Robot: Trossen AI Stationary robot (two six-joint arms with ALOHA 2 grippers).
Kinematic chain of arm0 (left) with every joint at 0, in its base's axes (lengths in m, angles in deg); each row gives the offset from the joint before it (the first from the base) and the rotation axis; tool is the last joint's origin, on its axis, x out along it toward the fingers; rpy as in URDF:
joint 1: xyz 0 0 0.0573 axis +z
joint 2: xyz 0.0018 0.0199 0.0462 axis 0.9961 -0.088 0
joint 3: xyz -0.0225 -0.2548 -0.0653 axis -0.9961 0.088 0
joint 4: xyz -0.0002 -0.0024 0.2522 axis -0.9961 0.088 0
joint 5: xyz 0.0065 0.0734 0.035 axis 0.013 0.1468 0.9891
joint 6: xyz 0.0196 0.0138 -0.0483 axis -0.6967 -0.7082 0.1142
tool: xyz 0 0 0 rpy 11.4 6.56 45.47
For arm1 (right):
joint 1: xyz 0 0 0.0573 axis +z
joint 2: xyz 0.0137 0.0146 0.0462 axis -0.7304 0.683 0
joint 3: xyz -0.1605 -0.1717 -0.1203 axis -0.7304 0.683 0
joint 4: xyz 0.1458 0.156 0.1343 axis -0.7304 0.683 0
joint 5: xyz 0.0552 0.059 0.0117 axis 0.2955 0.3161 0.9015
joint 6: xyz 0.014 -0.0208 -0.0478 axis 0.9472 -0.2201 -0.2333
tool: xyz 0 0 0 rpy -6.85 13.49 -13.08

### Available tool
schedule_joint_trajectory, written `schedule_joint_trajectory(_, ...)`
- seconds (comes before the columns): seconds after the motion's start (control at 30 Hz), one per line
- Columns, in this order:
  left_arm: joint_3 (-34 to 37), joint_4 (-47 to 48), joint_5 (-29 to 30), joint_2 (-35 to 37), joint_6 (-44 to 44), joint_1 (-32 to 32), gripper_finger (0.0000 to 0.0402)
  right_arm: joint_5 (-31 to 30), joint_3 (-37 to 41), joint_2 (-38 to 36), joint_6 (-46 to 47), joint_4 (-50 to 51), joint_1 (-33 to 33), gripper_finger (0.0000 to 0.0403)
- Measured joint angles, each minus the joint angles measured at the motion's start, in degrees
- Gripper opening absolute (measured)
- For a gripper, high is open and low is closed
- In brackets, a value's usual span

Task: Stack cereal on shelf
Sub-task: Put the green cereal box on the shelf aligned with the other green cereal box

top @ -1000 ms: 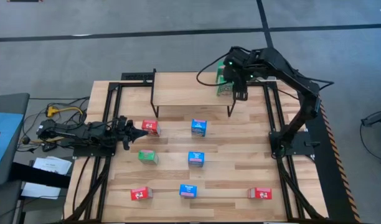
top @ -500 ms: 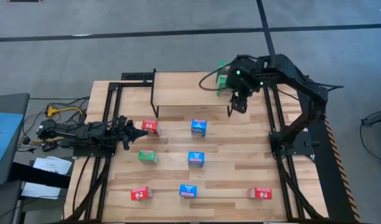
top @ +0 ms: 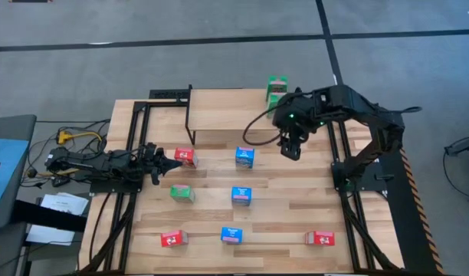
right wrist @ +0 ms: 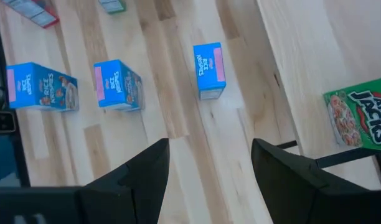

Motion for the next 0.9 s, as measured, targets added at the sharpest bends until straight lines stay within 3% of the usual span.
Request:
schedule_joint_trajectory(0.33, 0.0, 0.0, 0.0, 0.0, 0.0, 0.0, 0.0, -2.0, 0.0, 0.1, 5.2, 1.1, 3.7, 0.0253)
schedule_joint_trajectory(0.9, 0.0, 0.0, 0.0, 0.0, 0.0, 0.0, 0.0, -6.3, 1.2, -1.6, 6.4, 1.7, 7.8, 0.0306)
